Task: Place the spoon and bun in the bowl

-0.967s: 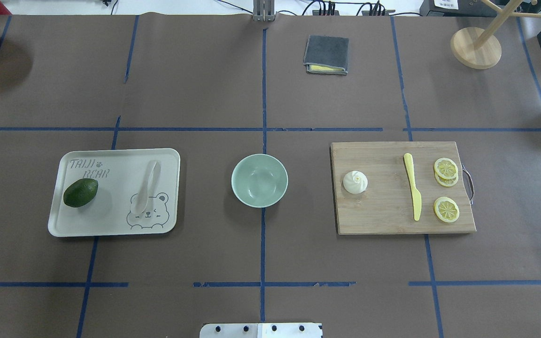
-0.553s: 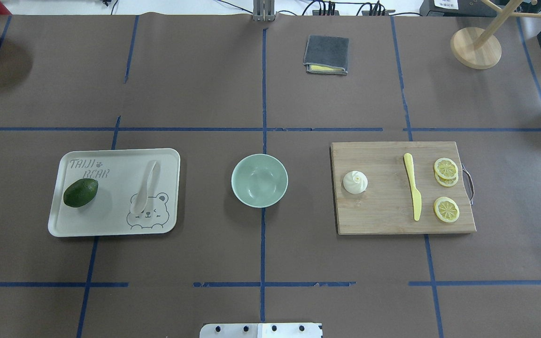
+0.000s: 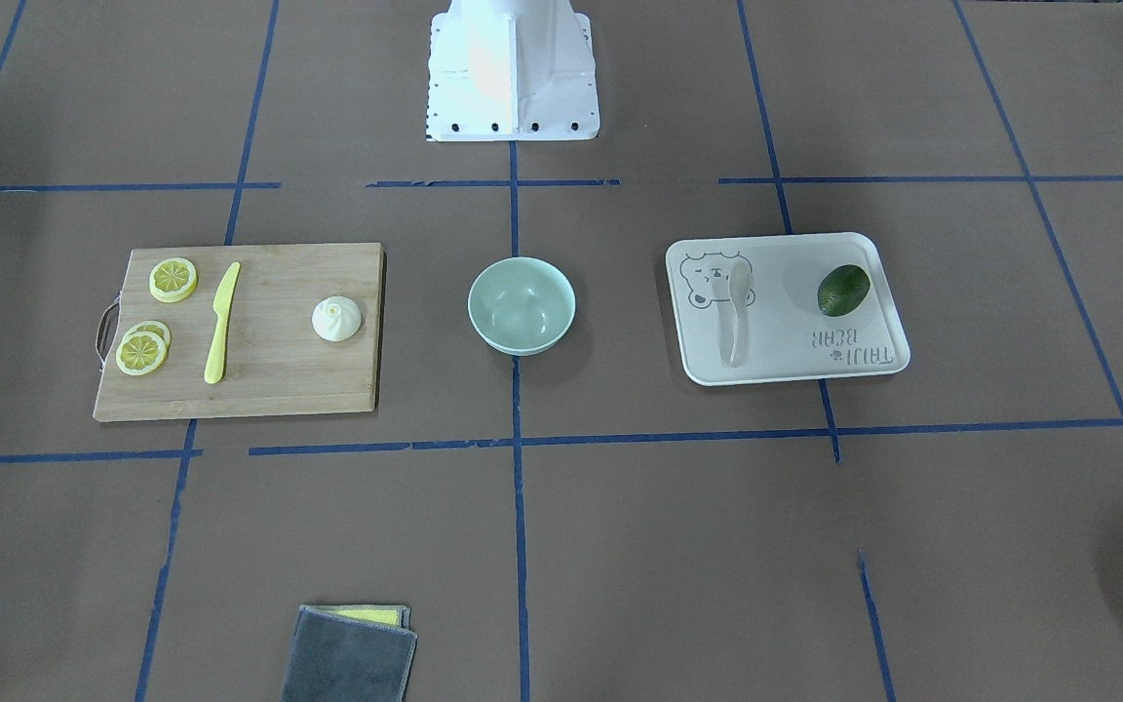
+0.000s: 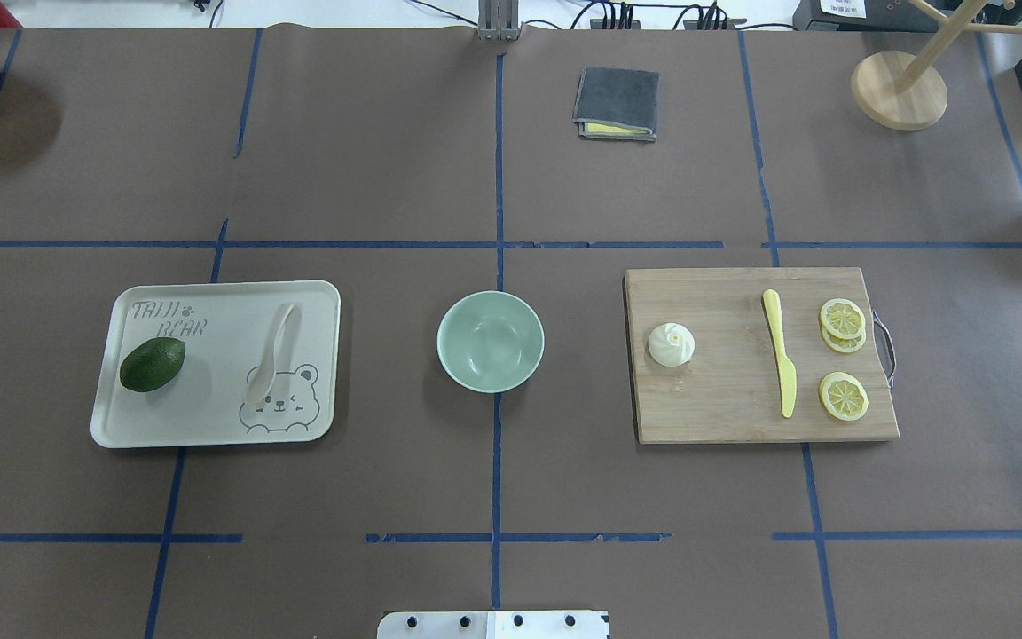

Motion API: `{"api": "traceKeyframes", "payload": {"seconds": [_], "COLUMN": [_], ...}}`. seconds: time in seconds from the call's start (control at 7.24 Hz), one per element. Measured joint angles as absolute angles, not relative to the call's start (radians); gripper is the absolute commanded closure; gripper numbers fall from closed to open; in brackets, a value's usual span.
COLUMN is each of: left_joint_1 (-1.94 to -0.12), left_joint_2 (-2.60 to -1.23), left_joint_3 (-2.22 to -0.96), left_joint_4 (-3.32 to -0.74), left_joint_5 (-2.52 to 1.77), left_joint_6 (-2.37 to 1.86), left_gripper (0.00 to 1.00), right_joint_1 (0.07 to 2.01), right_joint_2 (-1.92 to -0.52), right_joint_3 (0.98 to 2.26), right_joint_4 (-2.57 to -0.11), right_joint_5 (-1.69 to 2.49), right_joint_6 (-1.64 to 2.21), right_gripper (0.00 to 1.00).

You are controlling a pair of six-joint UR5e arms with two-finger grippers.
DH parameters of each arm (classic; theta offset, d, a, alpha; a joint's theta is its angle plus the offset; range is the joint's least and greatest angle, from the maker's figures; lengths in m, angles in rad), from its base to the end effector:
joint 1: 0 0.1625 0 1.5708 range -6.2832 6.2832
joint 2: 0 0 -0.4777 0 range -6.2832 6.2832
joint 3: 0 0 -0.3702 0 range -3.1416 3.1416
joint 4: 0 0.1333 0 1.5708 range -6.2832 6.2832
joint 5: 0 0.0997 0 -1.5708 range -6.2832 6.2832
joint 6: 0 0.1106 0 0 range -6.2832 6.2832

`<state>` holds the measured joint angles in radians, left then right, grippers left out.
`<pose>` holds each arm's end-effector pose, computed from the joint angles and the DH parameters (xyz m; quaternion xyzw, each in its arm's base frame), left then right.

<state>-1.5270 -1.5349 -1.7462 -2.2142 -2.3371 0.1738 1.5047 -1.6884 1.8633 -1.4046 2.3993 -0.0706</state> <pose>-0.0357 -0.4784 0.5746 0.3756 0.3218 0.2349 0.8368 0.0235 -0.4300 0.6096 0.1563 -0.3963 -0.1298 0.8954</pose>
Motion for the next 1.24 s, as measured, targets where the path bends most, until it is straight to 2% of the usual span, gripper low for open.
{"api": "traceKeyframes", "payload": {"seconds": [0.28, 0.55, 0.97, 1.24], "left_joint_1": [-1.407, -1.26, -0.98, -0.788], "left_joint_2": [-1.583, -1.639, -1.661, -1.688], "left_joint_3": [-1.719, -1.744, -1.821, -1.832], "left_joint_4": [-2.38, -2.416, -2.408, -2.275], "left_joint_5": [-2.339, -2.314, -2.142, -1.903], "left_joint_6": [-0.099, -0.401, -0.616, -0.78], "left_gripper": [0.0, 0.0, 0.0, 0.0], "right_joint_1": [1.499, 1.497, 1.497, 1.497], "right_joint_2": [-1.654, -1.635, -1.633, -1.634], "right_joint_3": [1.842, 1.834, 1.832, 1.823], "right_joint_4": [-1.4, -1.399, -1.398, -1.399], "right_joint_5": [2.411, 2.414, 2.422, 2.423], "right_joint_6": [-0.02, 0.004, 0.008, 0.008], "right_gripper": [0.0, 0.0, 0.0, 0.0]}}
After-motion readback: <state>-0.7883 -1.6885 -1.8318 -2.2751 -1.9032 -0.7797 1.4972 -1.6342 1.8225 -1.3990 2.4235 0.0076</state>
